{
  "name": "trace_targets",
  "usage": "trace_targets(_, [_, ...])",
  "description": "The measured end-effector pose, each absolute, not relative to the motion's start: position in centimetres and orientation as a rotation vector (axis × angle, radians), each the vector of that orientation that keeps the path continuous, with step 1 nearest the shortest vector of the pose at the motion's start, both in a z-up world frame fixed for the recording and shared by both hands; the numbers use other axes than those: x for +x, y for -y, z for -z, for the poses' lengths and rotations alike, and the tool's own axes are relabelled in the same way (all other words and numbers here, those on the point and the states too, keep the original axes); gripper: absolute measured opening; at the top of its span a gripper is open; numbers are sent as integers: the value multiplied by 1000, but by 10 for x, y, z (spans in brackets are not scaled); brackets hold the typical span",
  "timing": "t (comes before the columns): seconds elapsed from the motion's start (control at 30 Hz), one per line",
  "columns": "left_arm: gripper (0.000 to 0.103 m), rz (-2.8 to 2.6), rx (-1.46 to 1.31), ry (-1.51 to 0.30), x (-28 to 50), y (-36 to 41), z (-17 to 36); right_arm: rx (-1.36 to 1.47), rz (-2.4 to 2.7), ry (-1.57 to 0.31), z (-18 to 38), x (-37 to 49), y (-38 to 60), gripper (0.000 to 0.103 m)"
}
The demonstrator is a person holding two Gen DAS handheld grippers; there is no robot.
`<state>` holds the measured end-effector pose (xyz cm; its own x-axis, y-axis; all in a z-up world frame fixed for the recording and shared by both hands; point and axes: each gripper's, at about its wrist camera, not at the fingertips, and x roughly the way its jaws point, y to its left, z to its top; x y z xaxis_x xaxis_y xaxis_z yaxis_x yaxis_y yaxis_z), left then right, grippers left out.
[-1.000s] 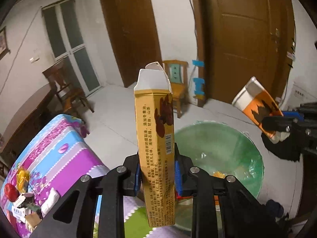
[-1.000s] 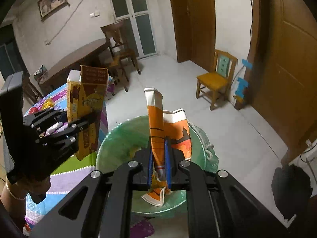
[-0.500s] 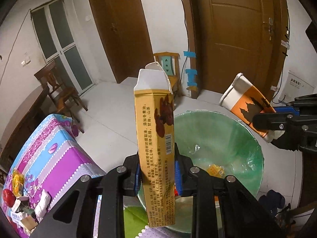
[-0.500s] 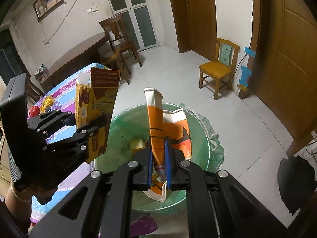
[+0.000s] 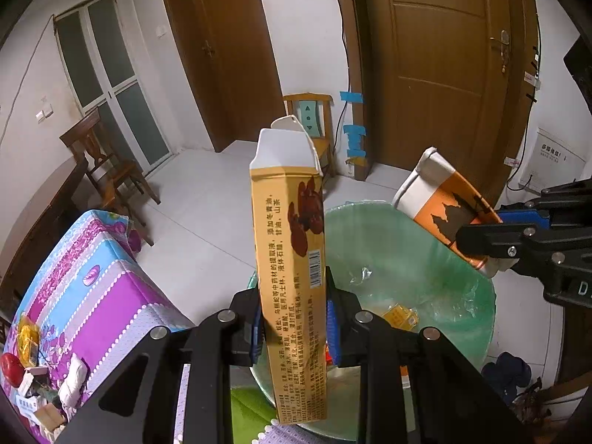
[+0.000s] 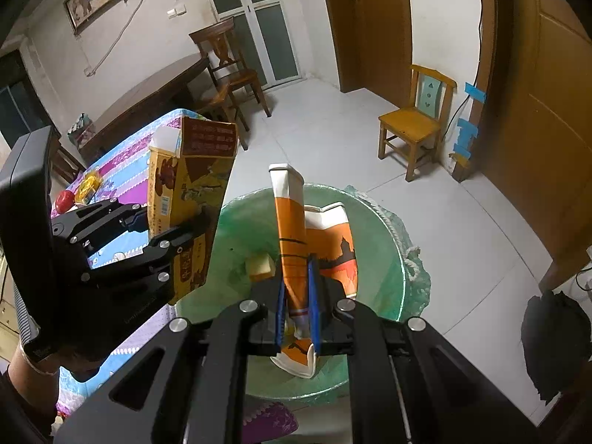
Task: Collect trash
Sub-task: 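Carry both items over the green basin and open both grippers, then move both grippers back over the table trash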
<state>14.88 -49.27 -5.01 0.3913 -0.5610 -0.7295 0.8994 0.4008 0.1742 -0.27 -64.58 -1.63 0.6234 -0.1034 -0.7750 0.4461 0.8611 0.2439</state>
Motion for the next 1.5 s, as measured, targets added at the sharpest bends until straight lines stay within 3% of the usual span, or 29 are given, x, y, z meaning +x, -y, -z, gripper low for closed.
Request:
trace_targets(0.43, [28,1021,617,-632,150,495,52,433,324,-833,17,1,648,11])
trace_targets(0.53, [63,997,616,-650,154,497,56,433,334,-828,17,0,650,13])
trace_targets(0.83, [64,989,576,-628,153,489,49,398,349,-775,7,-13,644,13])
trace_targets(1.2, [74,919,544,-573,148,452,47,307,399,-565,-14,-31,612,16])
trace_targets(1.33, [78,886,520,-563,153,430,43,221,422,-425,-31,-42,585,38])
trace_targets(1.5, [81,829,464,-567,166,382,36,73,425,-291,-45,-48,546,45])
